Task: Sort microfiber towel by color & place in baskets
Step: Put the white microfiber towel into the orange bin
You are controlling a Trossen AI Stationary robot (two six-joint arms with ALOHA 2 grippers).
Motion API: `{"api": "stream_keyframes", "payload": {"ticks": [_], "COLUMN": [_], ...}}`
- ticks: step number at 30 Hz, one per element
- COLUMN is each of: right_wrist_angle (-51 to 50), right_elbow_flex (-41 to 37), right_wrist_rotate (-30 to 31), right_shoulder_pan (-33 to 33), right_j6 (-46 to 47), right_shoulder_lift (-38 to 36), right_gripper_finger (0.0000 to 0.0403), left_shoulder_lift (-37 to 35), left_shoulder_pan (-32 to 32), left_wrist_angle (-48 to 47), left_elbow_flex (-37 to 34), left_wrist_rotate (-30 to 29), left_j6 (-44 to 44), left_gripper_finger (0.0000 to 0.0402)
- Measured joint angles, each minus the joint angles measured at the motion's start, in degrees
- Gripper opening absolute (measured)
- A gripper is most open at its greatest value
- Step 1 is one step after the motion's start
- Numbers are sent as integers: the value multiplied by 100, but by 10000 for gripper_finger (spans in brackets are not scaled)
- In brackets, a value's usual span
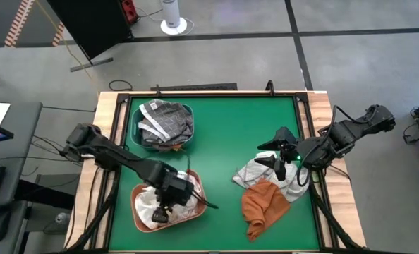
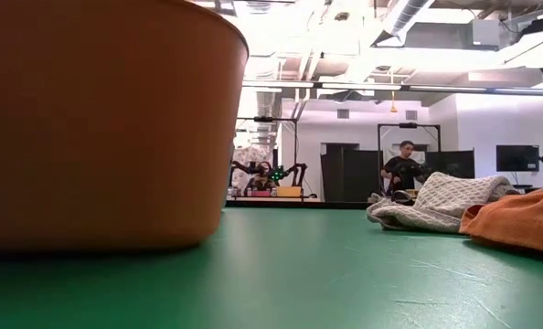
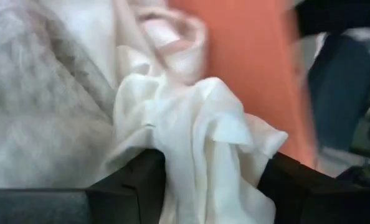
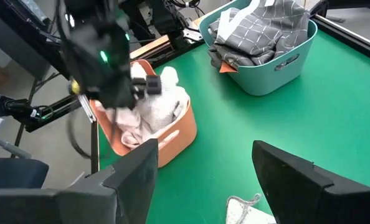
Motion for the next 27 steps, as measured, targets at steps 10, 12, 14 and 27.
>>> {"api": "stream_keyframes", "payload": {"ticks": [10, 12, 14, 27], "right_wrist_angle": [-1, -2, -2, -4], "right_elbow_flex": [0, 0, 0, 0], "right_wrist_rotate": [0, 0, 0, 0], "right_shoulder_pan": [0, 0, 0, 2], "right_j6": [-127, -131, -132, -149], "right_shoulder_lift": [0, 0, 0, 0], "right_gripper_finger": [286, 286, 286, 286], "left_shoulder_lift": [-1130, -1123, -1041, 328], "left_shoulder_pan": [-20, -55, -112, -205], "left_wrist_angle": [76, 86, 91, 143], "left_elbow_flex": [15, 15, 4, 0], "left_wrist_rotate": [-1544, -1668, -1686, -2439], "left_j6": [-427, -435, -585, -211], "left_gripper_finger": [200, 200, 200, 200]}}
